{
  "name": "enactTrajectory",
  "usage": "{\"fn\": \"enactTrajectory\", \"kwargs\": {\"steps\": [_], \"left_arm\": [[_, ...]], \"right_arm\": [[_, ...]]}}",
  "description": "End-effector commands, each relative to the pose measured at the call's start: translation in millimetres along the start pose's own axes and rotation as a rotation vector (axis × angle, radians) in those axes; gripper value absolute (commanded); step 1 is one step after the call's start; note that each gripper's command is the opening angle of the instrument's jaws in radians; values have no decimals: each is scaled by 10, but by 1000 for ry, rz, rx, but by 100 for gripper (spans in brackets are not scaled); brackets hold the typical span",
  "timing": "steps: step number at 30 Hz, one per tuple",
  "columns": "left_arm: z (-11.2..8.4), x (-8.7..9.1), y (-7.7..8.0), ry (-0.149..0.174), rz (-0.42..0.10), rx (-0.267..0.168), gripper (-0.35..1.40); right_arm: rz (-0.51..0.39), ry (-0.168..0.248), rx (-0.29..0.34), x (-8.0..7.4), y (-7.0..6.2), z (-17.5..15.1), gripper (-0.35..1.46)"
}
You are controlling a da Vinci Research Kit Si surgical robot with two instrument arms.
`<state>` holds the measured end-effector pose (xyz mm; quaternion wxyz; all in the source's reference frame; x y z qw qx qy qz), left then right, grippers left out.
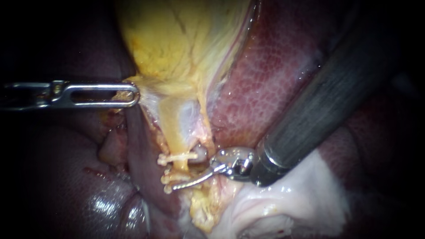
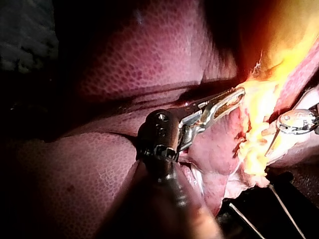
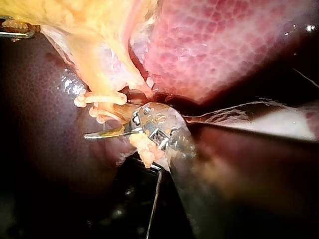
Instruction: Go to the cutting position left tube
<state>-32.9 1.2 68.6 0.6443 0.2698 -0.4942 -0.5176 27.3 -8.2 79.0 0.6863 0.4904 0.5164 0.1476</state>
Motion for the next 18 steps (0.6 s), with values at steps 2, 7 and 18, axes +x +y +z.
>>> {"fn": "enactTrajectory", "kwargs": {"steps": [2,7,18], "left_arm": [[2,0,0,-1,0,-2,-35],[4,0,-1,-2,0,-4,-35],[9,-1,-2,-4,-1,-6,-35]], "right_arm": [[-1,9,4,2,1,3,123],[-1,24,7,7,5,12,121],[-2,46,6,15,17,37,121]]}}
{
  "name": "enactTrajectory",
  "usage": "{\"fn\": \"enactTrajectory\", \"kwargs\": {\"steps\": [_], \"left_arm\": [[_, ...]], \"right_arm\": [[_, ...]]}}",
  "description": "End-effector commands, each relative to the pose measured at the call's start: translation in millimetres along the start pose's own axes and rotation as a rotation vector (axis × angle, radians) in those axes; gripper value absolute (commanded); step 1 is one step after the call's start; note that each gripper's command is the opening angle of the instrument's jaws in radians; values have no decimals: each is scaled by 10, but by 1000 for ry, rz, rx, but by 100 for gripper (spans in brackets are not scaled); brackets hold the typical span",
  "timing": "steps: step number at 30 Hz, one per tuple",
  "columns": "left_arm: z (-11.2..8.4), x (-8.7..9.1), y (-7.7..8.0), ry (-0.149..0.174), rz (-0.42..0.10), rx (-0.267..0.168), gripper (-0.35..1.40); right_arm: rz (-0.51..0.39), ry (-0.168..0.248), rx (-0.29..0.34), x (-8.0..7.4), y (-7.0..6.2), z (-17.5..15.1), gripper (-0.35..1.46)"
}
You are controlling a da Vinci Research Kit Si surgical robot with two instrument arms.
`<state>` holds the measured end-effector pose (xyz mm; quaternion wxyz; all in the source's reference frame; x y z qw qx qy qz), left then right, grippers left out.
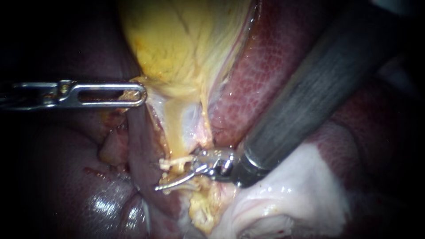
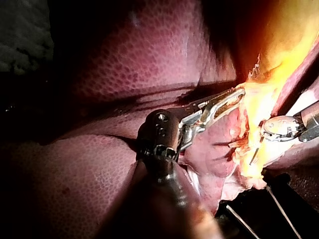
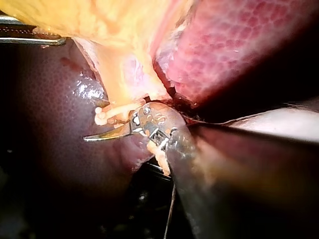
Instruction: Go to the cutting position left tube
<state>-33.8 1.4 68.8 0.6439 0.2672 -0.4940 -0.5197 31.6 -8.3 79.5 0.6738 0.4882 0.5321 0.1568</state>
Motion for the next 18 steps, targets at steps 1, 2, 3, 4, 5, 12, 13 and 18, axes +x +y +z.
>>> {"fn": "enactTrajectory", "kwargs": {"steps": [1,2,3,4,5,12,13,18], "left_arm": [[0,0,0,0,0,0,-35],[0,0,0,0,0,-1,-35],[0,0,0,0,0,0,-35],[0,0,0,0,0,0,-35],[0,0,0,0,0,0,-35],[-1,0,0,0,0,0,-35],[-1,0,0,0,0,0,-35],[-1,0,0,0,0,0,-35]], "right_arm": [[0,2,2,1,1,1,121],[0,2,2,1,1,1,121],[0,2,2,1,2,1,121],[0,2,2,1,2,1,121],[0,2,2,1,2,1,121],[-1,2,3,0,4,-1,121],[-1,2,3,0,4,-1,121],[-1,1,4,-1,4,-1,121]]}}
